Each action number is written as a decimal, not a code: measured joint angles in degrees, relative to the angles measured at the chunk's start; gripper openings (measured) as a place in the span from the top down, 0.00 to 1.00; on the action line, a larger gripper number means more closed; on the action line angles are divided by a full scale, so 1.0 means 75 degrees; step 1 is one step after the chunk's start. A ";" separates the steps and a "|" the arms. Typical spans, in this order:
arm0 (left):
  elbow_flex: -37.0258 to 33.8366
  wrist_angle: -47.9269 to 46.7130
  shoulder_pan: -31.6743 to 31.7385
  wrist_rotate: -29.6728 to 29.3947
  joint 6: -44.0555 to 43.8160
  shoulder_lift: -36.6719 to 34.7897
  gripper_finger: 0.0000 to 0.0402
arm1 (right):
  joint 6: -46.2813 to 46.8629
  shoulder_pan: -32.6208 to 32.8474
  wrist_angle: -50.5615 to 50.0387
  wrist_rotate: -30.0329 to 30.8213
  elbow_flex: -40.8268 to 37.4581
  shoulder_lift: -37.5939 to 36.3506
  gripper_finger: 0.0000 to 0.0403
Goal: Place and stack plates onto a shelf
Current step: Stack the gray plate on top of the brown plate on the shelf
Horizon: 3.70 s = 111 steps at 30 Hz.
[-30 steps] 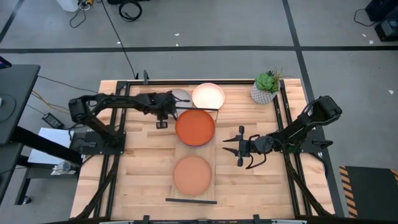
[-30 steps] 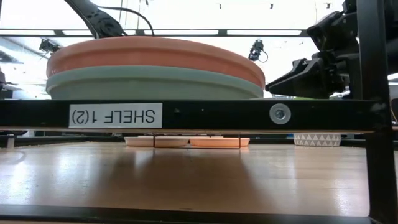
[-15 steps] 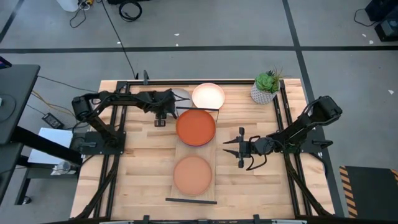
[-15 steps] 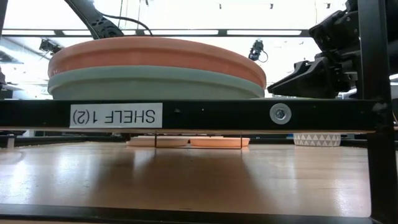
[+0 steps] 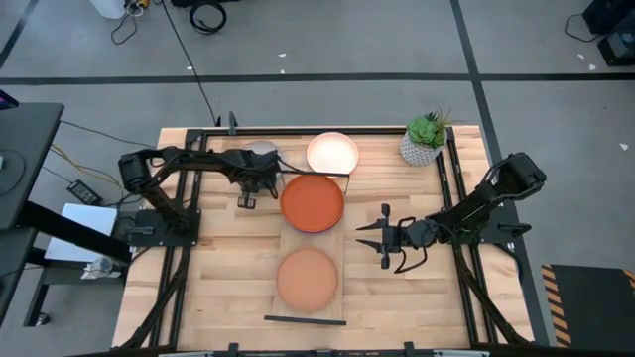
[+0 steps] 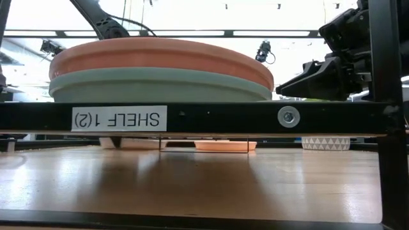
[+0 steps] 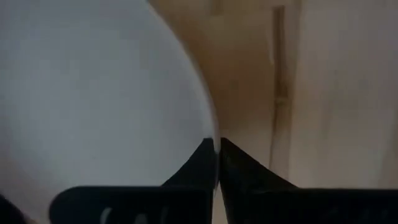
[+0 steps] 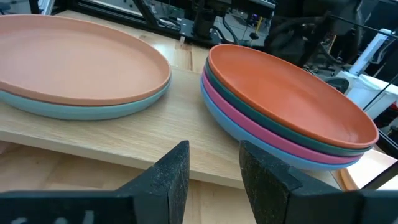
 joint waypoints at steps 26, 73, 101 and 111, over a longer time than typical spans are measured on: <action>0.1786 0.2318 -0.3766 -0.0490 -0.0105 -0.3595 0.96 | -0.0143 -0.0003 0.0107 0.0725 0.0000 0.0003 0.64; 0.5489 -0.0991 -0.7253 0.2151 -0.8177 0.1180 0.53 | -0.0567 0.0032 -0.0012 0.1572 0.0000 0.0003 0.64; 0.2605 0.0205 -0.6659 0.0494 -0.7333 -0.0071 0.67 | -0.0042 -0.0050 0.0178 -0.1435 0.1780 0.1457 0.64; 0.1213 0.1612 -0.6675 0.0546 -0.7793 -0.0470 0.67 | -0.0126 -0.0176 -0.0497 -0.2062 0.2858 0.2555 0.64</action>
